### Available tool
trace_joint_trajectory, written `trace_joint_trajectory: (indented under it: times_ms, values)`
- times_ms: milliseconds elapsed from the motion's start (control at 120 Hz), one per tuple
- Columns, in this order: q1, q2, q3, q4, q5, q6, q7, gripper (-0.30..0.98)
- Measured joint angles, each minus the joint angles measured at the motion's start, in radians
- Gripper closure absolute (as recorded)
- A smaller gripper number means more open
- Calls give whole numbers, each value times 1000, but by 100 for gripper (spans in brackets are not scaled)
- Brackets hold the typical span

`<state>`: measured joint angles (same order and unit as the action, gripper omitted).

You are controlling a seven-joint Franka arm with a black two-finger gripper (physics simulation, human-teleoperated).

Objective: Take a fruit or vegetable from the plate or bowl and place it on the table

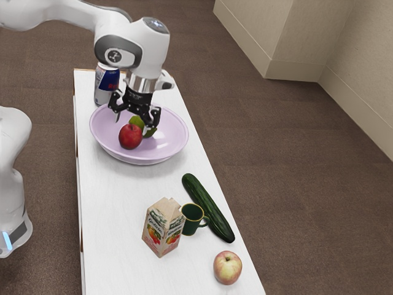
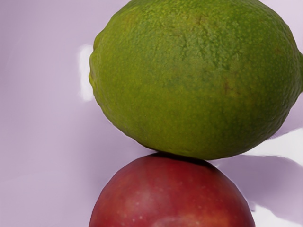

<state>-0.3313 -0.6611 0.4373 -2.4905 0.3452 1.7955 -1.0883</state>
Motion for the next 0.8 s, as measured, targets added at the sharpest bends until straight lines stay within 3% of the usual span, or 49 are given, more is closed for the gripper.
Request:
trace_joint_trajectory:
  times_ms: [800]
  values:
    - [0, 0, 0, -50, -5, 50, 17, 0]
